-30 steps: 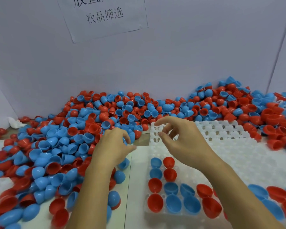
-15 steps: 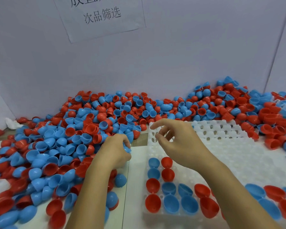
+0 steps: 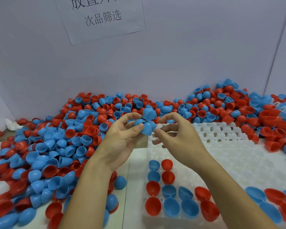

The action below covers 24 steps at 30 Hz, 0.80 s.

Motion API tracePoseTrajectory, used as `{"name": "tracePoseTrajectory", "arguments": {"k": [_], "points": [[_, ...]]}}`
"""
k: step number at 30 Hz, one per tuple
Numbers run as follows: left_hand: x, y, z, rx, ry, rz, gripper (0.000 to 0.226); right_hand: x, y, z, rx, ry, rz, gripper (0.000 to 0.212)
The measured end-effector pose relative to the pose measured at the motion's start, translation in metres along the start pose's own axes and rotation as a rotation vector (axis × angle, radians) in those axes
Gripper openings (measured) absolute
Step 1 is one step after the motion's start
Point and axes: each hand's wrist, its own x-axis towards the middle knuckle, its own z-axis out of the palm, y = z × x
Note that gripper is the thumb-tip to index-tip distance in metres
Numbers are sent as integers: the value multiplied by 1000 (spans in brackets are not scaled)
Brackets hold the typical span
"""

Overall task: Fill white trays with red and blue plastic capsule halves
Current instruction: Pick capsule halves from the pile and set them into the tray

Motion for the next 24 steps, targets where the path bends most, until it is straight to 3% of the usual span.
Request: {"name": "tracePoseTrajectory", "arguments": {"k": [7,13,18,21,24], "points": [[1,-4,3,102,-40,-62,28,0,-2,0,-87,131,-195,20],[-2,-2,4,210,-80,-117,27,0,2,-4,-374,197,-321,29],[-6,-1,1,284,-142,-164,26,-1,-3,-13,-532,3,-436,33],[-6,-1,1,323,-137,-207,36,-1,-3,-15,-584,-16,-408,32],[-6,1,1,284,-90,-221,48,-1,-2,-25,-571,-18,-305,45]]}}
